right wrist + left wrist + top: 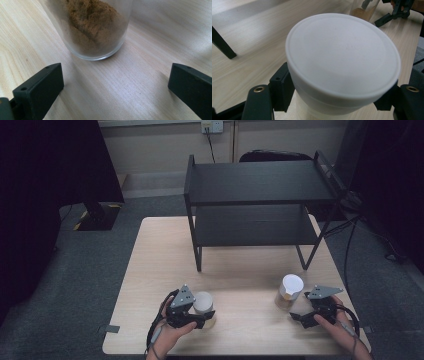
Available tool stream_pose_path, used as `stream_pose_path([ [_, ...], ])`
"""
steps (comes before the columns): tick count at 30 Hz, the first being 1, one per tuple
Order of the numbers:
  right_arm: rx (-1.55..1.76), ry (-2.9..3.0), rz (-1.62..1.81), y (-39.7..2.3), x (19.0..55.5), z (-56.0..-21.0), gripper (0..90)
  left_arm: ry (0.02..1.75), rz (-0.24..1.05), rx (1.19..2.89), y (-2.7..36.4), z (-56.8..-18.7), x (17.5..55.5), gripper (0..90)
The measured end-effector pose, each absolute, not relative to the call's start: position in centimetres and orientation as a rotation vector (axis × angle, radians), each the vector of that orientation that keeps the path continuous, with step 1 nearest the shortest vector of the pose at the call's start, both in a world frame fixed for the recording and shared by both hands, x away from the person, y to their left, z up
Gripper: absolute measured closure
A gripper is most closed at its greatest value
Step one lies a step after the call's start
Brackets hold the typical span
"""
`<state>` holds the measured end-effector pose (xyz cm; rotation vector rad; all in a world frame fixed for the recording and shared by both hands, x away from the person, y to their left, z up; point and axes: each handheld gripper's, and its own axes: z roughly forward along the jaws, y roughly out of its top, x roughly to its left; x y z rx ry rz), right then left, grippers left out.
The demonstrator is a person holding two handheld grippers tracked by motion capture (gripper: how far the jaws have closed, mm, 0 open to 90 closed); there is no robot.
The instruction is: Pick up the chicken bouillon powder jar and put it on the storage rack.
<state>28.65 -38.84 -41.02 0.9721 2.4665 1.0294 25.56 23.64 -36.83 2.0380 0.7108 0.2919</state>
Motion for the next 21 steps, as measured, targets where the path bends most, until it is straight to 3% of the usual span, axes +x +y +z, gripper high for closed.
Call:
stream_pose_path([
  [21, 0.972, 2.466, 1.03, -38.8, 28.6, -41.0, 0.0, 0.688, 0.327, 2.088, 22.4, -35.6, 25.2, 35.1],
])
